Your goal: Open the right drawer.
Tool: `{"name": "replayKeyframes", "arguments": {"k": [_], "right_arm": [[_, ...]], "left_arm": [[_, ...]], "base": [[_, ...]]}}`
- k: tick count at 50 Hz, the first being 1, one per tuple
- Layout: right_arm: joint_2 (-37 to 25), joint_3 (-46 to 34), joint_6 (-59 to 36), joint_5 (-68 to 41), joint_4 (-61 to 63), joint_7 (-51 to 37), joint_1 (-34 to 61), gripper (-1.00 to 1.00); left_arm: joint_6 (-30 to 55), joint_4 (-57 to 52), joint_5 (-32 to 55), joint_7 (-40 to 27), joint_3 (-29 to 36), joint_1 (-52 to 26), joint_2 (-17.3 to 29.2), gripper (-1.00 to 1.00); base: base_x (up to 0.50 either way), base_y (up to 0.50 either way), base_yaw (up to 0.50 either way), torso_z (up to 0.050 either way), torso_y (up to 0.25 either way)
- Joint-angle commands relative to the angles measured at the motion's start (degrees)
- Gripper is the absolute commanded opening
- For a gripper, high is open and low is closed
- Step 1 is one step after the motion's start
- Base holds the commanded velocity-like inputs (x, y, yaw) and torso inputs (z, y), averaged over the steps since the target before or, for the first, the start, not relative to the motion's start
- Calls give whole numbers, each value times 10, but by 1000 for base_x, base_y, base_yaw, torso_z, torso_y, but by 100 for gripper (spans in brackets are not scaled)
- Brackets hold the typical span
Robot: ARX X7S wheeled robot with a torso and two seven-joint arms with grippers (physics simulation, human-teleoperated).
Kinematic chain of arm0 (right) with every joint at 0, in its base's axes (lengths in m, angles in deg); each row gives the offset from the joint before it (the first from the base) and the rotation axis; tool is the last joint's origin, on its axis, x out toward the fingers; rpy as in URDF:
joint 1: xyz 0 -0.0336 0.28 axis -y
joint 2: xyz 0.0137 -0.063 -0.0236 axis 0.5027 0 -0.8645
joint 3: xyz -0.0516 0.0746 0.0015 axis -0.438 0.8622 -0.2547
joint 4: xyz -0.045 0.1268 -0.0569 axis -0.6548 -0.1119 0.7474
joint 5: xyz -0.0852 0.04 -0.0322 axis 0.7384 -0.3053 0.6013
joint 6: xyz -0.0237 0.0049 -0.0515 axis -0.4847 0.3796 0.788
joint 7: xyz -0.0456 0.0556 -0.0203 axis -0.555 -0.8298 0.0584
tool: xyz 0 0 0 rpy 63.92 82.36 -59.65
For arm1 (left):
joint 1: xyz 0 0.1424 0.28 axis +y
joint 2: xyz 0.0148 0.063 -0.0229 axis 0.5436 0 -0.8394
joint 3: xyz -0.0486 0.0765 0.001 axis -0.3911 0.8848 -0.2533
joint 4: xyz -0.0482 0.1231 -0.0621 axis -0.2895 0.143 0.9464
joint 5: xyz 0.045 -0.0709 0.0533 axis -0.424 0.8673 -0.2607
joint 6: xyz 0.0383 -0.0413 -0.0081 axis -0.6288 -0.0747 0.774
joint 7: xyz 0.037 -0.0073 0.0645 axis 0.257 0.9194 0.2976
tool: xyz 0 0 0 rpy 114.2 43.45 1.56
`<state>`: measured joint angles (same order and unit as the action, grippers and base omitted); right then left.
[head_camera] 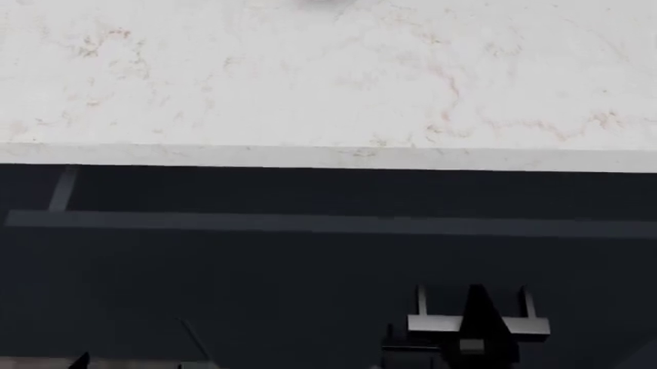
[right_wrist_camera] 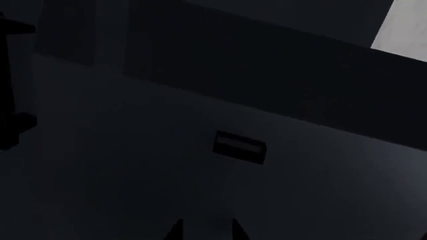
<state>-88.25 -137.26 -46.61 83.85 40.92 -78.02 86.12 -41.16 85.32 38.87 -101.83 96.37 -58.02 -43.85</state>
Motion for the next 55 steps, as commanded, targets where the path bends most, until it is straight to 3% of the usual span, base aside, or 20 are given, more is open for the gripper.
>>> {"name": "replayKeyframes", "arguments": {"k": [1,55], "right_arm": [[4,-7,-1,21,1,-23,-17,-100],[-1,-7,-5,30,13,-11,-17,-100]], "left_arm": [[1,-1,1,-2,2,1,1,100],[-6,6,7,-5,8,-4,5,100]], "base": [[-199,0,0,0,0],[-198,0,0,0,0]]}}
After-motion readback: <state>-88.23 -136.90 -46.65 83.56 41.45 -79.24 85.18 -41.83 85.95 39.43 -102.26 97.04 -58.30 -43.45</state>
